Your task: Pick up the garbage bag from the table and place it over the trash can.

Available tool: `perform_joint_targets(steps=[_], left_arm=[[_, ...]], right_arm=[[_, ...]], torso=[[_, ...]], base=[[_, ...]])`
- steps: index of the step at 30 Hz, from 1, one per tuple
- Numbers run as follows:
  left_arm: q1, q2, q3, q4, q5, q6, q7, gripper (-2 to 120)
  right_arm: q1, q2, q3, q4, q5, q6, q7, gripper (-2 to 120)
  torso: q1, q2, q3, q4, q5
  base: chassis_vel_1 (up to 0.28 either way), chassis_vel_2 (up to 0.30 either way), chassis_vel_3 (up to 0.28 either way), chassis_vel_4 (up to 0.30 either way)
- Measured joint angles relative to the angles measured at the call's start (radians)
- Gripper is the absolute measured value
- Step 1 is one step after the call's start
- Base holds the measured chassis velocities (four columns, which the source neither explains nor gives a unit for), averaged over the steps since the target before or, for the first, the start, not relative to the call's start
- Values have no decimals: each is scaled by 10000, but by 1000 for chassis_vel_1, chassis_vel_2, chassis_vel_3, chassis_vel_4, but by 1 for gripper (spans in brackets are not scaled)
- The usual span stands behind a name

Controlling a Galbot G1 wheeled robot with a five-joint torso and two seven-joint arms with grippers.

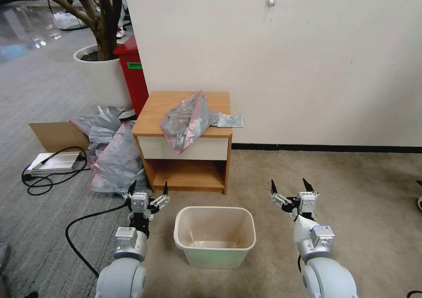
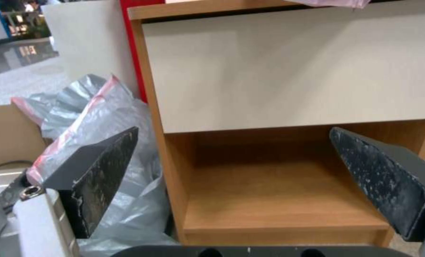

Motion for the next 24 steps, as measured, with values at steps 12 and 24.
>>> perform_joint_targets(steps=[12, 24], left_arm=[[0, 0, 0, 1, 0, 0, 0, 100], [0, 0, 0, 0, 0, 0, 0, 100]], right_arm=[[0, 0, 0, 0, 0, 0, 0, 100], [0, 0, 0, 0, 0, 0, 0, 100]], torso=[[0, 0, 0, 0, 0], [-1, 0, 0, 0, 0]], base=[[0, 0, 0, 0], [0, 0, 0, 0]])
